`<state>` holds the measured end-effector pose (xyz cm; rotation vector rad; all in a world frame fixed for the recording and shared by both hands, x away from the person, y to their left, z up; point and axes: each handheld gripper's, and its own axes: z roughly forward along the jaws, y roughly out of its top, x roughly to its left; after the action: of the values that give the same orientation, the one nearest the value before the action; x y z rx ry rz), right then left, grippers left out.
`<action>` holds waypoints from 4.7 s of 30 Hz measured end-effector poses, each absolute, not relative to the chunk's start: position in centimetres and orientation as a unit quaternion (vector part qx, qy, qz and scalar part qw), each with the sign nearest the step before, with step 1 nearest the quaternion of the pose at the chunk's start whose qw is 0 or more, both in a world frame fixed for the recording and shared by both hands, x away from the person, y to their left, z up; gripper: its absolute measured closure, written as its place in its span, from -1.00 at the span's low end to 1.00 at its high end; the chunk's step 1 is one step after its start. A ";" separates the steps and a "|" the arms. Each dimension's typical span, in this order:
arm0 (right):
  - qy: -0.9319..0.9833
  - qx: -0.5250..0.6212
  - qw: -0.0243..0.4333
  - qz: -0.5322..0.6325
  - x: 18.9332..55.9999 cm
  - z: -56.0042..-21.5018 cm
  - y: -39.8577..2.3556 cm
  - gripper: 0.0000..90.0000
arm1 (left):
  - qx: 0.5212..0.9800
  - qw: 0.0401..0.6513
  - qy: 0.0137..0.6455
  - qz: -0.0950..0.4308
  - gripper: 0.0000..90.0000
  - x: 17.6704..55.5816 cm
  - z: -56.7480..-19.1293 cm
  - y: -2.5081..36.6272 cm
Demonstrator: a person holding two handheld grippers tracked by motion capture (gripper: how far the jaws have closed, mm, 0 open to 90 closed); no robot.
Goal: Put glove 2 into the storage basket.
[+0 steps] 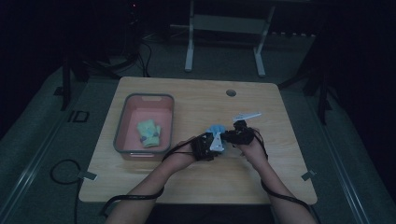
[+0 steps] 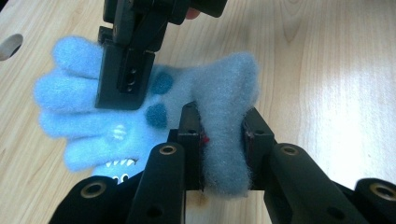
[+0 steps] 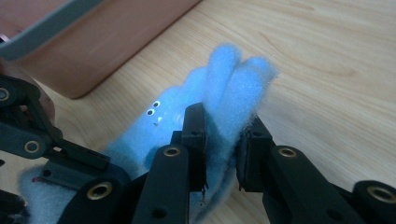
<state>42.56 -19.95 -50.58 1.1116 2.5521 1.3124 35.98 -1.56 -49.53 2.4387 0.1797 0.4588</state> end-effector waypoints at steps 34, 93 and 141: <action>0.845 0.301 0.033 0.441 43.6 -45.1 -12.2 0.70 | 0.928 0.303 0.089 0.196 0.66 35.7 -43.9 5.8; 0.890 0.233 -0.001 0.391 46.6 -47.9 5.1 0.69 | 0.929 0.243 0.210 0.186 0.64 36.7 -47.6 19.2; 0.875 0.215 0.024 0.432 44.4 -46.3 -2.8 -0.66 | 0.877 0.362 0.272 0.161 -0.92 33.1 -45.8 15.8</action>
<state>44.36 -2.75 -46.28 0.6654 2.7083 1.3368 33.07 15.80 -45.80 2.2585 0.7009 0.4133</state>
